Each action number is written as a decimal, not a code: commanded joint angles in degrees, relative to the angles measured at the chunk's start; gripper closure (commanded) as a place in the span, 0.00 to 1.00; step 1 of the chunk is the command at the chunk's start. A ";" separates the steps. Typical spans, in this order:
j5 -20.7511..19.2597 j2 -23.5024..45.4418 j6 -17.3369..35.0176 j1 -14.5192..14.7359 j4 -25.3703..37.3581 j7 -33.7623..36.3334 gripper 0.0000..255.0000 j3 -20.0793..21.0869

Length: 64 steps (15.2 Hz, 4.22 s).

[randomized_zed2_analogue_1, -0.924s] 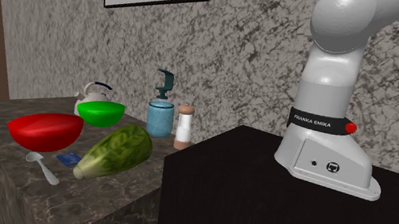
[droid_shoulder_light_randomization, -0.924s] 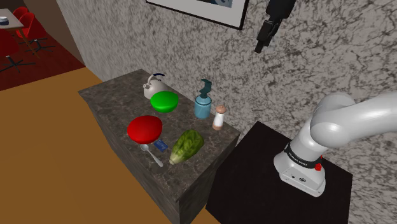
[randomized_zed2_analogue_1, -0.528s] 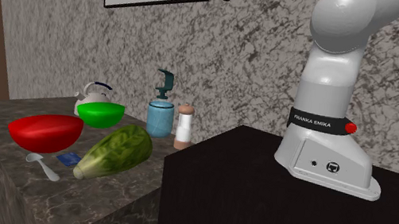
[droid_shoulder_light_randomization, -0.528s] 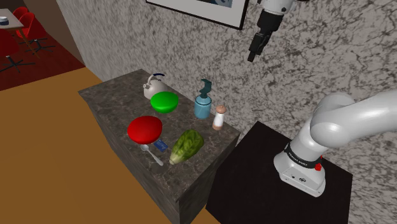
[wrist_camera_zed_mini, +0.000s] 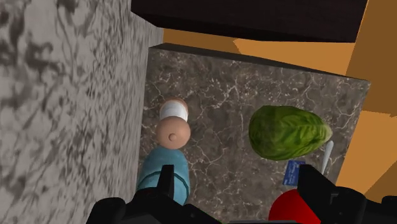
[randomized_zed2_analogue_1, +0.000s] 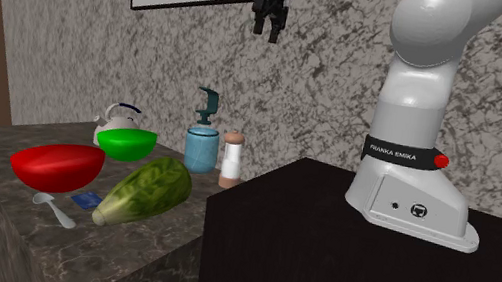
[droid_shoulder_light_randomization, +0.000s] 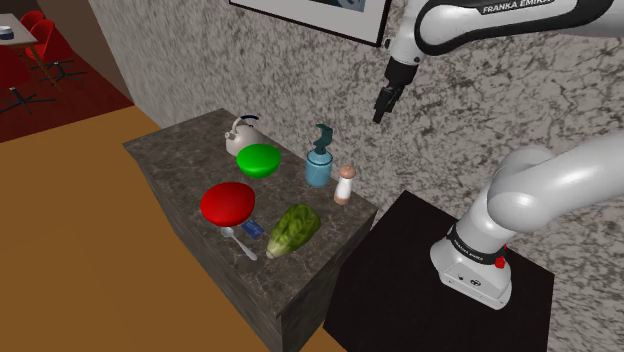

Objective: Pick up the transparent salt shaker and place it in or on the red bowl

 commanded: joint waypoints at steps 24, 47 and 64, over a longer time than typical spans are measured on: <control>29.44 50.91 38.86 2.78 6.37 -31.58 0.00 -5.61; 33.95 55.57 42.05 1.49 7.54 -34.89 1.00 -2.94; 20.20 42.00 31.68 4.99 5.92 -23.33 1.00 -8.83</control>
